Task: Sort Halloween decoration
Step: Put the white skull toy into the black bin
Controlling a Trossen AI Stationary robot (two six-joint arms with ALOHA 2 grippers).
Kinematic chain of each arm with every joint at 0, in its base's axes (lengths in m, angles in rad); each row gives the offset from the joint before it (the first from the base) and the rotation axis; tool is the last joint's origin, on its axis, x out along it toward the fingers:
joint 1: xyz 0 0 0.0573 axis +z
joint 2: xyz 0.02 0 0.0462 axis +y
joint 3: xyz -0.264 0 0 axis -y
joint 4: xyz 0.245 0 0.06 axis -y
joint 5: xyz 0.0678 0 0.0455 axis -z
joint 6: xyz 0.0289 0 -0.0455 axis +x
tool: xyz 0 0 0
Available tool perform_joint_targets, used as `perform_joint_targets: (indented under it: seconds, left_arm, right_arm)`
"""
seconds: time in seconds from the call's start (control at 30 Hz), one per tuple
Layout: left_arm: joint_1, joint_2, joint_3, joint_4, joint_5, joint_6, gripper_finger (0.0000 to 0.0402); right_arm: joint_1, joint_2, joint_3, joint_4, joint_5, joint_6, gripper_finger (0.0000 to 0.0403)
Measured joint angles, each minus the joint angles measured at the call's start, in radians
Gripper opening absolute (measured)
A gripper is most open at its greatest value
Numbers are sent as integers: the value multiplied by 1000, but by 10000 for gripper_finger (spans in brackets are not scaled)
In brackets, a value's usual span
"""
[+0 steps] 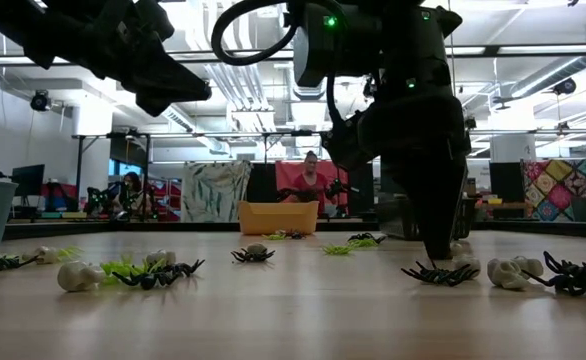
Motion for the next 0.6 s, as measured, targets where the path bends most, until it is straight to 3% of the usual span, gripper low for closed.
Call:
perform_joint_targets:
  seconds: [0.6]
  left_arm:
    - [0,0,0,32,0,4,96]
  right_arm:
    - [-97,-100,30,-13,61,-130,8]
